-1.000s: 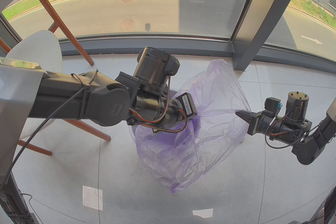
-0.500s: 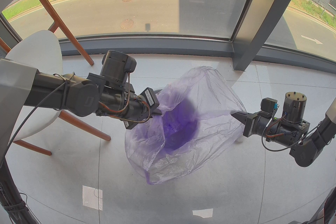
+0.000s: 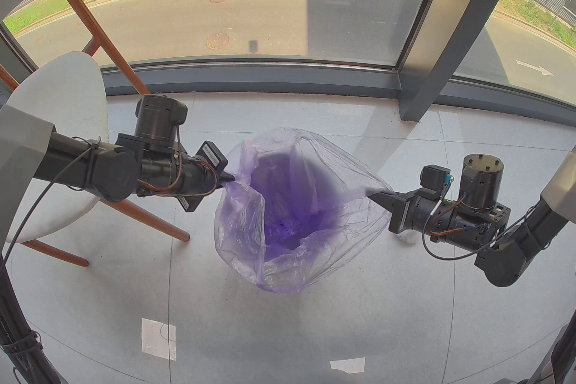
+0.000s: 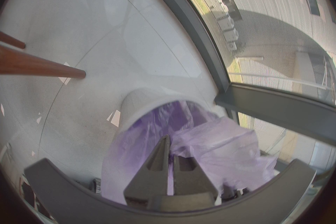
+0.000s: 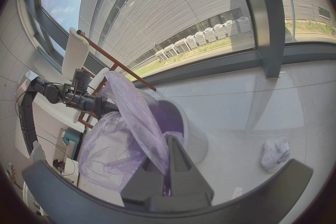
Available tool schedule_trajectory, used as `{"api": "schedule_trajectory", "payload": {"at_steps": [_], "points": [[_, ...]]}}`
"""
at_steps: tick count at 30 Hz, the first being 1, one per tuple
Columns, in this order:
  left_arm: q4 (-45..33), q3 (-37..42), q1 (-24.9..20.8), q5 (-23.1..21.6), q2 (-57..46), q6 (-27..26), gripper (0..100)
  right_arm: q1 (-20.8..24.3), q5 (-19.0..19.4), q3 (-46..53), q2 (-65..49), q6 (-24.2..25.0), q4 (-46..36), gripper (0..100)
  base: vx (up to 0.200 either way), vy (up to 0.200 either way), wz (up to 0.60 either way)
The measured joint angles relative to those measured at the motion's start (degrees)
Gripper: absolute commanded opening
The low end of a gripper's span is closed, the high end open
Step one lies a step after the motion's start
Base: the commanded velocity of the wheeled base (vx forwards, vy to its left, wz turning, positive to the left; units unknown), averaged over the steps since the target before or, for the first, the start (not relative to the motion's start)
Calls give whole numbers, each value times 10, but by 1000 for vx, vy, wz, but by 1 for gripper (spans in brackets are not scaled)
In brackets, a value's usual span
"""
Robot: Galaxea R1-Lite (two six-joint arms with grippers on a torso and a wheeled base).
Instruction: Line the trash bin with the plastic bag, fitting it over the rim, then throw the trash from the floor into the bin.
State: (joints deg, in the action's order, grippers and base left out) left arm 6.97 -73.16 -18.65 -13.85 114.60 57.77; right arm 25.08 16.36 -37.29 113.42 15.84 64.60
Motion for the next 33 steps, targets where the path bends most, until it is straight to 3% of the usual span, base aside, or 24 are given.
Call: {"api": "schedule_trajectory", "payload": {"at_steps": [3, 9, 13, 17, 27, 30, 33], "points": [[1, -10, 14, 0, -4, 43, 0, 5, 0, -9, 8, 3, 0, 0, 0, 0, 0], [8, -45, 25, -2, -19, 192, 0, 4, 1, -14, 20, 5, 0, 0, 0, 0, 0], [10, -58, 23, -2, -26, 205, 0, 1, 1, -17, 25, 5, 1, 0, 0, 0, 0], [-7, -67, 9, -7, -32, 141, 0, -4, 1, -25, 31, 5, 1, 0, 0, 0, 0], [-117, -66, -20, -6, -37, -141, 0, -14, 0, -44, 40, 5, 1, 0, 0, 0, 0], [-131, -47, -27, 15, -38, -198, 0, -16, 0, -47, 42, 6, 1, 0, 0, 0, 0], [-140, -24, -36, 57, -41, -221, 0, -18, 1, -50, 44, 6, 1, 0, 0, 0, 0]]}}
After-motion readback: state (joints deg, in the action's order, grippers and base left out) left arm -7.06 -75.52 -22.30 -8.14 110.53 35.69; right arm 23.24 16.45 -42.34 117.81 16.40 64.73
